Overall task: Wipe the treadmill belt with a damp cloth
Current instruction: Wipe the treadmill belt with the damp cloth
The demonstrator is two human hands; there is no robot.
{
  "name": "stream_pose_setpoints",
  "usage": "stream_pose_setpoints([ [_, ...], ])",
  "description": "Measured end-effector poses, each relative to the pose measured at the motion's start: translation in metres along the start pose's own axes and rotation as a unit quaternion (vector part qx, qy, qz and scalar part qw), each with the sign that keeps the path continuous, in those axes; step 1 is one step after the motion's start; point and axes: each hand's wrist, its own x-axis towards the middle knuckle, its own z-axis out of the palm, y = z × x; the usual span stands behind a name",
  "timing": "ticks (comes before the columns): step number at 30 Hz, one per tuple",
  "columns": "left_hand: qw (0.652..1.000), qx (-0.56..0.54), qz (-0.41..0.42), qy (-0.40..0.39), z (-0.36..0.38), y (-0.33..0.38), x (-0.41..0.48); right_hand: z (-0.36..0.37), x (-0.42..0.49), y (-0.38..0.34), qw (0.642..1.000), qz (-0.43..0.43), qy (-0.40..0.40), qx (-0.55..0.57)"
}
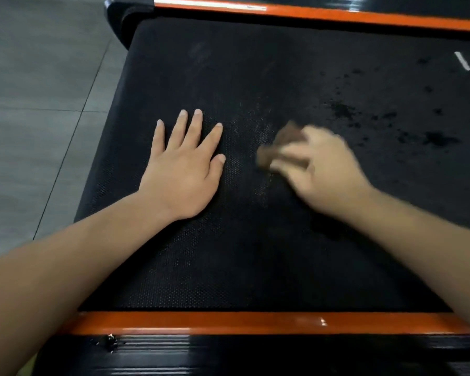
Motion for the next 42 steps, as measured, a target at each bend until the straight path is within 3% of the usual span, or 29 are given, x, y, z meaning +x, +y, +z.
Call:
stream_pose_setpoints([
  [2,1.0,-0.031,-0.001,-0.003,-0.002,-0.003,0.0,0.004,0.004,0.005,0.997,0.074,0.022,0.011],
  [3,0.999,-0.043,0.003,-0.002,-0.003,-0.005,0.0,0.006,-0.007,-0.008,0.998,0.063,0.014,0.026],
  [6,0.999,-0.023,0.024,-0.002,-0.004,-0.009,-0.005,0.005,-0.06,-0.052,0.989,-0.075,-0.081,0.1],
  [8,1.0,0.0,0.022,-0.015,-0.002,-0.007,-0.011,-0.002,-0.063,-0.049,0.983,-0.118,-0.121,0.071],
  [10,0.999,0.017,0.021,-0.018,-0.001,-0.003,-0.018,-0.004,-0.042,-0.026,0.994,-0.083,-0.065,0.018],
  [12,0.999,0.028,0.022,-0.018,0.0,0.0,-0.024,-0.006,-0.025,-0.007,1.0,0.02,0.006,0.002],
  [14,0.999,0.035,0.018,-0.017,0.001,0.001,-0.025,-0.003,-0.038,-0.017,0.999,0.042,0.011,0.014],
  [18,0.999,0.041,0.009,-0.014,0.001,0.002,-0.023,-0.011,-0.098,-0.063,0.983,-0.076,-0.123,0.113],
  [20,0.999,0.03,0.004,-0.018,0.0,0.004,-0.023,-0.017,-0.1,-0.054,0.977,-0.108,-0.152,0.107],
  [26,1.0,-0.003,-0.015,-0.01,0.001,0.012,-0.023,-0.025,-0.085,-0.008,0.996,0.014,-0.036,0.076],
  [30,1.0,-0.017,-0.005,0.003,0.002,0.024,-0.013,-0.027,-0.117,-0.037,0.976,-0.094,-0.137,0.142],
  [32,1.0,-0.03,-0.005,0.002,0.001,0.034,-0.003,-0.028,-0.107,-0.024,0.975,-0.123,-0.141,0.115],
  [37,0.998,-0.051,-0.044,-0.012,0.003,0.058,0.026,-0.025,-0.068,0.029,1.0,0.016,-0.007,0.018],
  [42,0.998,0.0,-0.055,0.001,0.014,0.06,0.026,-0.026,-0.107,-0.014,0.981,-0.114,-0.11,0.109],
])
